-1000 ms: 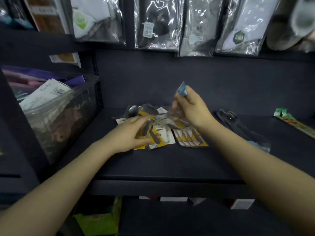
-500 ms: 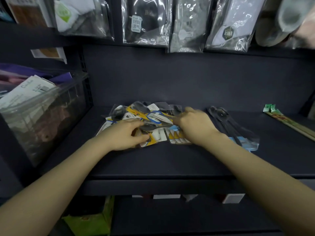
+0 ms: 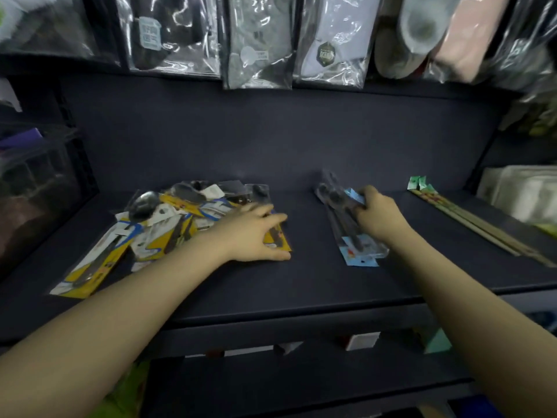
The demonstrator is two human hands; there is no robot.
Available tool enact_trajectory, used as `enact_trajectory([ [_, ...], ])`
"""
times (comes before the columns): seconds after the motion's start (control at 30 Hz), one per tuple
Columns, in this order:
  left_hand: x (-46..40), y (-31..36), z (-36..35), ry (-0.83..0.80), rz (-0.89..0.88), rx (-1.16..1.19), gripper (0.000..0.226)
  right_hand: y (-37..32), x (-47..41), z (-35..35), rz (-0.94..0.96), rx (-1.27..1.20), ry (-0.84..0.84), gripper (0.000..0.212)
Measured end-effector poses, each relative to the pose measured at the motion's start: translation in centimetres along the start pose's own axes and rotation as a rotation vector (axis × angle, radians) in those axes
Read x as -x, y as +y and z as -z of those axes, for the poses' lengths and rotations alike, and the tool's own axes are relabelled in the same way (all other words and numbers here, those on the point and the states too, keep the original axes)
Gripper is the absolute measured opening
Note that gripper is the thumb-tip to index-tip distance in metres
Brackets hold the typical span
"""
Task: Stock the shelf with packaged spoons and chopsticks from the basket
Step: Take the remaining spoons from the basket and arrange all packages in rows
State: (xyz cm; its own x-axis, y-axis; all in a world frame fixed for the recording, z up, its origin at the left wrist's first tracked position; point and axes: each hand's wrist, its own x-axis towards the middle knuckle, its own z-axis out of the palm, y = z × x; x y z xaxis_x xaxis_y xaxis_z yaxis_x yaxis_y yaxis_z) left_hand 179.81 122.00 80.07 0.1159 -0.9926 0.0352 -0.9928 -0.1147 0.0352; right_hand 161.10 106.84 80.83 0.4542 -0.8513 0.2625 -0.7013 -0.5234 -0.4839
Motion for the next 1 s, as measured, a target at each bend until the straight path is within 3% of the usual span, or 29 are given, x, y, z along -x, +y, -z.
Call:
enact_trajectory([
  [0.17,-2.7,1.1,1.2,-0.149,0.046,-0.156,0.07,1.7,-1.5,0.6,0.089,0.102,-0.089,0.024],
  [0.33,-2.8,2.9,1.3,-0.106,-0.084,-0.485,0.034,2.2,-1.7,0.7,0.255,0.18,-0.354,0.041],
  [0.43,-2.3,2.8,0.8,-0.052,-0.074,-0.552,0.028,1.4,-1.7,1.2,0.314,0.109,-0.309,0.04],
  [0.57,-0.8,1.1,0.8,0.114,0.021,-0.392,0.033,0.1,-2.2,1.9,0.217,-0.209,-0.242,0.053],
  [0.7,1.9,-0.8,1.1,0.442,0.154,0.098,0.034,-1.2,-1.6,1.1,0.32,-0.168,-0.341,0.041],
  [0.8,3.5,-2.0,0.7,0.636,0.207,0.129,0.031,-3.6,-0.6,-0.8,0.478,-0.134,-0.403,0.026],
  [0.87,4.5,-2.1,0.3,0.684,0.274,0.131,0.029,-5.5,0.1,-2.6,0.495,-0.169,-0.415,0.033],
  [1.0,6.5,-1.8,-0.6,0.637,0.284,0.154,0.023,-9.3,0.7,-5.3,0.258,-0.38,-0.511,0.05],
])
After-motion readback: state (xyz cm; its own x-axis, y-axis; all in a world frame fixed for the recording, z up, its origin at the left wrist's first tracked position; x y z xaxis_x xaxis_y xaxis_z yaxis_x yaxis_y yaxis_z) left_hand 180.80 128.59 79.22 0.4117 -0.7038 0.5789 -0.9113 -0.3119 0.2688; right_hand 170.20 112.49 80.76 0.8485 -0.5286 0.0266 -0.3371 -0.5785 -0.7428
